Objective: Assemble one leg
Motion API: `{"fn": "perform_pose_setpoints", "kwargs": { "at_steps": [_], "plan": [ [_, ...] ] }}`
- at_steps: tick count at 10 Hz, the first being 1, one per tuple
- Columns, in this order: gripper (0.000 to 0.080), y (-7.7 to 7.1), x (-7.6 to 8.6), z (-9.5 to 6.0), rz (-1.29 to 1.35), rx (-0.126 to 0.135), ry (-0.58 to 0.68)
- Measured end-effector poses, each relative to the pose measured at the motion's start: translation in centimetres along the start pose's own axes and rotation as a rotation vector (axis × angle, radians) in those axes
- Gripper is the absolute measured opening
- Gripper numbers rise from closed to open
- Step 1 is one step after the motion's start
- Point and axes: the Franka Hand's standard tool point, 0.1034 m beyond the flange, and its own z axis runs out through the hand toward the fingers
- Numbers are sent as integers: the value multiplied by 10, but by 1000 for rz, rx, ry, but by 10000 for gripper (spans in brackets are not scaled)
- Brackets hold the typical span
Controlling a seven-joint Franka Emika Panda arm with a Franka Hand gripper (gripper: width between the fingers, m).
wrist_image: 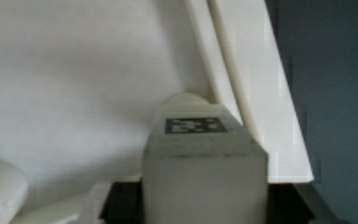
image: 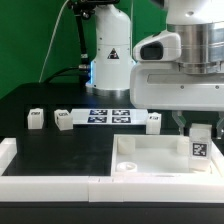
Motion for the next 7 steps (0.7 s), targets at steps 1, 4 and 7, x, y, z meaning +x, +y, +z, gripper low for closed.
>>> {"fn": "perform_pose_setpoints", "kwargs": {
  "at_steps": [1,4,7],
  "plan": [
    [290,0,0,1,160,7,-5],
    [290,1,3,1,566,32,-8],
    [290,-1,4,1,908,50,-22]
  ]
}}
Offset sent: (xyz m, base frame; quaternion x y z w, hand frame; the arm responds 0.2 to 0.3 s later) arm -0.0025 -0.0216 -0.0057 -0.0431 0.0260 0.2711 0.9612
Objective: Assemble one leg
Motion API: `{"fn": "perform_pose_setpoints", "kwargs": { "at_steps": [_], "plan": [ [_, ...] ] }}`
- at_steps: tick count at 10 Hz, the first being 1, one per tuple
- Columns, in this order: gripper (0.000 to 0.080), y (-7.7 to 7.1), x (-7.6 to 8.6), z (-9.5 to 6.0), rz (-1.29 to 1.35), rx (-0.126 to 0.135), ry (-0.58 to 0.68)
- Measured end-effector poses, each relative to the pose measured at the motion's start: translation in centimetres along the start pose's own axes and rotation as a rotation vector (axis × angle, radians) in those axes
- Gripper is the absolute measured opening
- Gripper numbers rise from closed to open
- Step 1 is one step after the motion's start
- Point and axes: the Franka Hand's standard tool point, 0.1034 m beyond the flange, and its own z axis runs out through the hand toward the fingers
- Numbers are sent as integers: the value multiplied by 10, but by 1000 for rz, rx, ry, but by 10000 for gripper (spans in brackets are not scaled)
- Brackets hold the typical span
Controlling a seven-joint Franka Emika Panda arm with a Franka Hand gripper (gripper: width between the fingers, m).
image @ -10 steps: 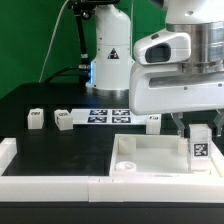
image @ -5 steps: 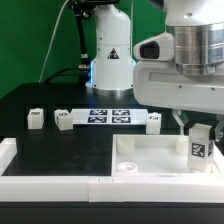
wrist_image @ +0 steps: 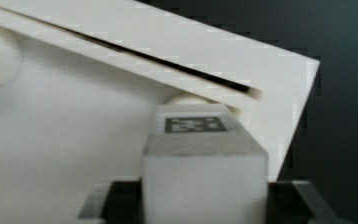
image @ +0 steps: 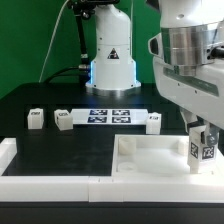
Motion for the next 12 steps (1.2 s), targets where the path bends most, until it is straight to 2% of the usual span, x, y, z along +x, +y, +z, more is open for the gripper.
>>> {"fn": "perform_pose_setpoints", "kwargs": {
  "at_steps": [2,3,5,7,8,12],
  "plan": [
    [290,-1,-1,0,142,2,-12],
    [366,-1,-1,0,134,2,-12],
    [618,-1,-3,-1,78,-1,-13],
    [640,-1,-7,-4,-102,-23,-22],
    [648,-1,-6,-4,-285,-20,-24],
    [649,0,-7,1,-722,-29,-7]
  ]
}}
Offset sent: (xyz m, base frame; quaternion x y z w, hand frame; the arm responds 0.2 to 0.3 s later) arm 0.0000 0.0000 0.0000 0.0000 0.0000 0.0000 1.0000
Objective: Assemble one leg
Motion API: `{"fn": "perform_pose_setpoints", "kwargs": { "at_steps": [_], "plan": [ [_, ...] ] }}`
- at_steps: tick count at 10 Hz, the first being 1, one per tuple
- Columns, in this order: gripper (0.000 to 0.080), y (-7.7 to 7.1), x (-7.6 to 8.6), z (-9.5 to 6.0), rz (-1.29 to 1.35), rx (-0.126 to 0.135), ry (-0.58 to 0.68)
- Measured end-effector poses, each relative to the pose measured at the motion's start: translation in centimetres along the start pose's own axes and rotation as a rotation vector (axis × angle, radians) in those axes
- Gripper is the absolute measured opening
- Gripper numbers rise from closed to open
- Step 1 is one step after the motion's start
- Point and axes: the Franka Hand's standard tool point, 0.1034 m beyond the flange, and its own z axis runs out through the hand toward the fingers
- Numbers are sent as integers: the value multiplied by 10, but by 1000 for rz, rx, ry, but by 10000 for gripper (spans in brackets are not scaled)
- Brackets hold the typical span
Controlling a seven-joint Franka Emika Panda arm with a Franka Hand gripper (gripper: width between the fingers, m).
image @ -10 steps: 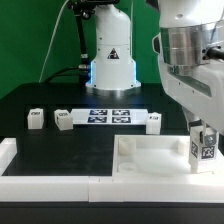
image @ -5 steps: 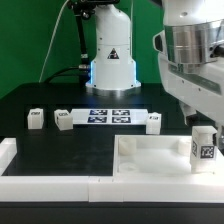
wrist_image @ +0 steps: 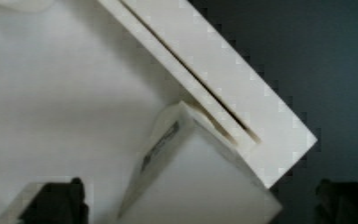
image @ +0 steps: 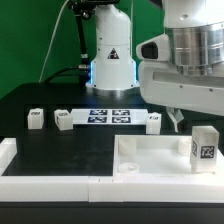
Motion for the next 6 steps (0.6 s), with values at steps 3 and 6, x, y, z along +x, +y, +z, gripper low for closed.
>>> {"fn": "perform_pose_setpoints", "kwargs": {
  "at_steps": [3,6],
  "plan": [
    [649,-1,0,2,-327,-34,29],
    [649,2,5,0,-539,-35,34]
  ]
}}
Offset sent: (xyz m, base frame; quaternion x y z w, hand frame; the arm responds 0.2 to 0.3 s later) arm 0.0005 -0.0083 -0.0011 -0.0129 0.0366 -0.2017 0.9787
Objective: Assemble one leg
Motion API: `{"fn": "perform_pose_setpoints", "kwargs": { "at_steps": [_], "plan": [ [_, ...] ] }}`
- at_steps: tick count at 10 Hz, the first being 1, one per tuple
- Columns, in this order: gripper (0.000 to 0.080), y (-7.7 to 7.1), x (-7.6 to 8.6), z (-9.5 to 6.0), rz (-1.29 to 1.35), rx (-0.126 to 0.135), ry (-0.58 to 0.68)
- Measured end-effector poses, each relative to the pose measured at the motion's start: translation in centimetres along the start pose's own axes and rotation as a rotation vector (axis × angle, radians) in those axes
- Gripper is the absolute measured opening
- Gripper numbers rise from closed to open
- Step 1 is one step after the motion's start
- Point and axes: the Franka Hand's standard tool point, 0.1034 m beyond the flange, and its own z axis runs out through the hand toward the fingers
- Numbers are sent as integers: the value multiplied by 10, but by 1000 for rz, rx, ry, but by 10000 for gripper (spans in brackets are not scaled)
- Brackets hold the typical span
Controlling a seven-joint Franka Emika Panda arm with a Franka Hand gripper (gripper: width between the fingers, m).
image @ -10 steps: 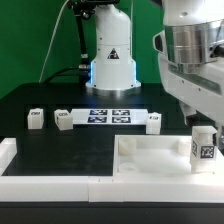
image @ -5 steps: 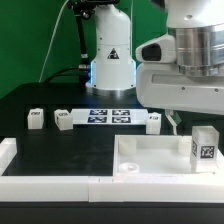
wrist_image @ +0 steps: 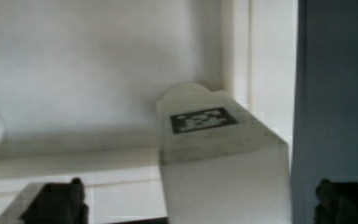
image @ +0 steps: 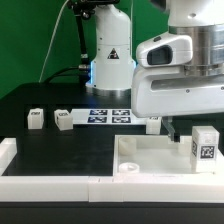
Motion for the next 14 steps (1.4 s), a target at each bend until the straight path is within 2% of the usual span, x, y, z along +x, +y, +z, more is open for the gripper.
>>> {"fn": "perform_pose_setpoints", "kwargs": {
  "at_steps": [2,4,5,7,8,11,14],
  "plan": [
    [649,0,0,0,8,0,0],
    [377,0,0,0,11,0,0],
    [290,0,0,0,56,2,0],
    [290,0,0,0,140,4,-1],
    [290,-1,0,0,283,7,-2],
    [290,3,1,1,719,44,-18],
    [291,5,1,1,1073,55,-36]
  ]
}}
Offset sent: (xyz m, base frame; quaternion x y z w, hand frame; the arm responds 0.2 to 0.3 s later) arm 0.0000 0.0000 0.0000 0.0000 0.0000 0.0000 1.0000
